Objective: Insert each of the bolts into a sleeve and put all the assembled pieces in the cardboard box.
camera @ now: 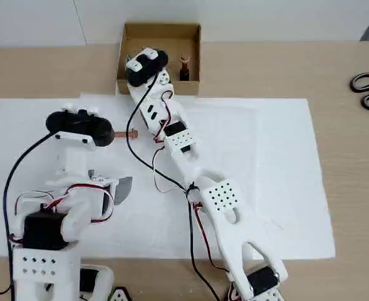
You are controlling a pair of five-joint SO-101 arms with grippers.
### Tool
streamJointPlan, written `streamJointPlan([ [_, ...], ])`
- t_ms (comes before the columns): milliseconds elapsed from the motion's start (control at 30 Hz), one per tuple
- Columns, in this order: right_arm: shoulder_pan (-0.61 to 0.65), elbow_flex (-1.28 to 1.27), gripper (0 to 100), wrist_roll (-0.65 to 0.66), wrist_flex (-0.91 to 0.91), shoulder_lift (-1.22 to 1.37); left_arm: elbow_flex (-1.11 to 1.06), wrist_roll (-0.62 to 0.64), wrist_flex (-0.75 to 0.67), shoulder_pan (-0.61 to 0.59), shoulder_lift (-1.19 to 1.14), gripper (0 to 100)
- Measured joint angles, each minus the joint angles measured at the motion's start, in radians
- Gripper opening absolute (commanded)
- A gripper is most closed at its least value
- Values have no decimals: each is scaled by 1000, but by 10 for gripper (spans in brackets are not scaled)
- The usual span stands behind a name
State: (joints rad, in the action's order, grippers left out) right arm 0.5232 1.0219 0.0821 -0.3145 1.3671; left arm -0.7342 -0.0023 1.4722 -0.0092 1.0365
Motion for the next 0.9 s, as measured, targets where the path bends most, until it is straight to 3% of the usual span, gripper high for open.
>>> streamJointPlan([
  [267, 2, 123, 152, 0, 11, 0, 0, 0, 0, 0, 0, 265],
  [533, 3, 439, 152, 0, 276, -2, 0, 0, 0, 0, 0, 265],
  [900, -35, 615, 152, 0, 439, -2, 0, 0, 0, 0, 0, 265],
])
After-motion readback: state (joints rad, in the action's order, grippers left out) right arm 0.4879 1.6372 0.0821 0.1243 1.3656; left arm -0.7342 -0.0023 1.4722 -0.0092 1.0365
